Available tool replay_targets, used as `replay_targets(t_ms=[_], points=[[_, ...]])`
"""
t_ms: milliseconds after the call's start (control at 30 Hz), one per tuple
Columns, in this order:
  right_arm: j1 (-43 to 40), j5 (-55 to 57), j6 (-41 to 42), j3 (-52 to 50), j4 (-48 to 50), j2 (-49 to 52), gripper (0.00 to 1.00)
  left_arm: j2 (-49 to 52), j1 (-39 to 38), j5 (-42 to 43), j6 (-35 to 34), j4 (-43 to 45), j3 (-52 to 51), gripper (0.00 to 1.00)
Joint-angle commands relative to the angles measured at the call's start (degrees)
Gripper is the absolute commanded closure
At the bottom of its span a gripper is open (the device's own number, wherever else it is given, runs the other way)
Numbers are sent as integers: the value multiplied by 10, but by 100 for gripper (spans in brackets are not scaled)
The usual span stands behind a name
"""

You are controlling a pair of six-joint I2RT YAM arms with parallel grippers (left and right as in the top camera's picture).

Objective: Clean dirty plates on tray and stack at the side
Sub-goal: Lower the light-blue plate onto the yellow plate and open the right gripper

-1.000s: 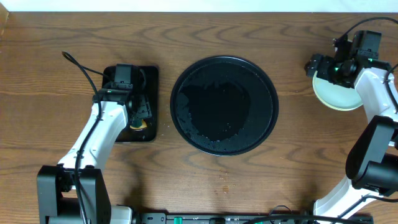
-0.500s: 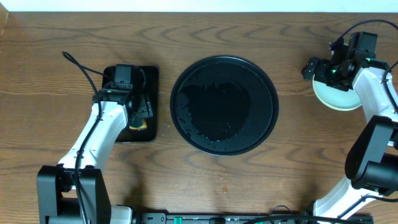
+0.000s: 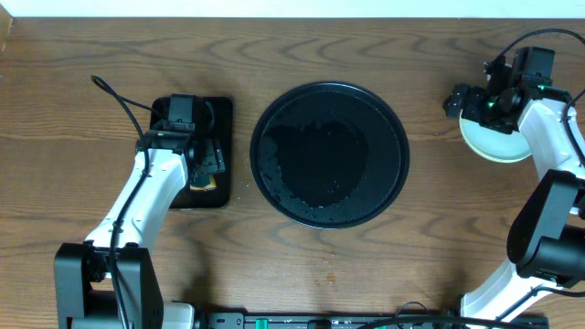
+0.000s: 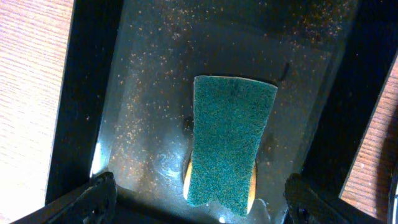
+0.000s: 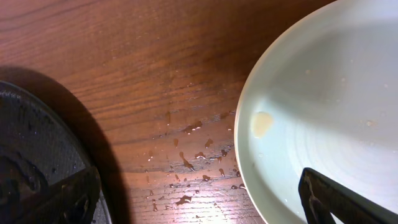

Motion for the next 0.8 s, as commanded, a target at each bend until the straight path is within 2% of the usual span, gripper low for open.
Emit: replay_targets(t_ms=[0,400,567,767], points=[[7,-2,-1,7,-1,1,1,1,1,-7,3,0,-3,14],[9,-1,-1,7,-2,3,1,1,1,-7,3,0,-3,14],[10,0,-1,7,-5,-70,1,1,1,-7,3,0,-3,14],[20,0,-1,7,-5,-210,1,1,1,-7,3,0,-3,14]])
